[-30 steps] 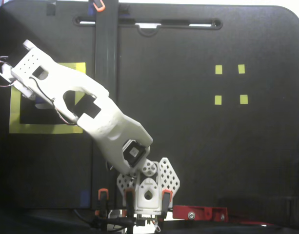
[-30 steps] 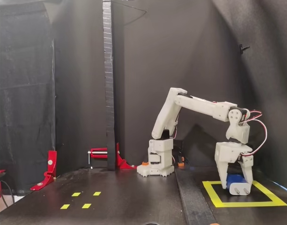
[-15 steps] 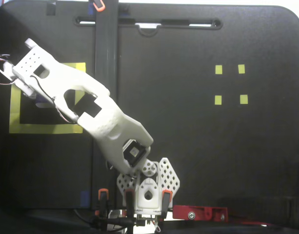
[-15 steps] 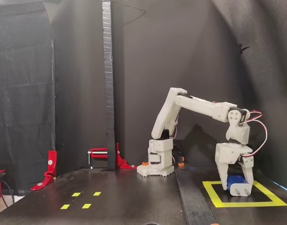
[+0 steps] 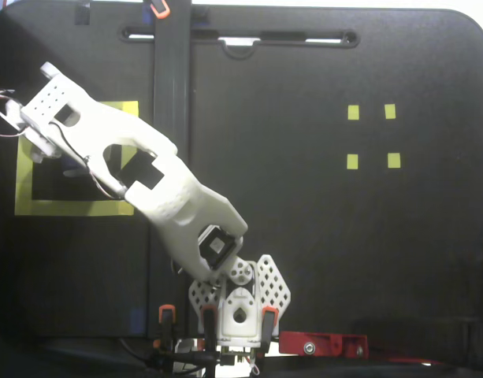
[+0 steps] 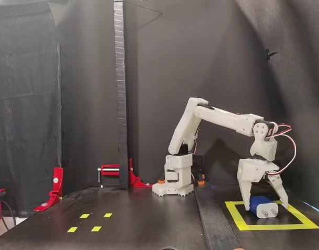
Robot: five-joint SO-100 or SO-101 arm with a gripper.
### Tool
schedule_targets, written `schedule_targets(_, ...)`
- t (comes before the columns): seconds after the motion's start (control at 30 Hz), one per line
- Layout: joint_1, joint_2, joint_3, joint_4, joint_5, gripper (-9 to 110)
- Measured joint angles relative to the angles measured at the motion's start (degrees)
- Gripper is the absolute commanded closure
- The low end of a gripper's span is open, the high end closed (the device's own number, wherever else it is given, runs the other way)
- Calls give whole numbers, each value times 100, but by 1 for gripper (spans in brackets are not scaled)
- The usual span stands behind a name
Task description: Grasp the block and place it in the designated area.
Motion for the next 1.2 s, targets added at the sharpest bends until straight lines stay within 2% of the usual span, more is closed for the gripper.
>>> schedule_targets(0.8, 105, 2065, 0, 1178, -132, 61)
schedule_targets(1.2, 105, 2329, 0, 1371, -185, 61)
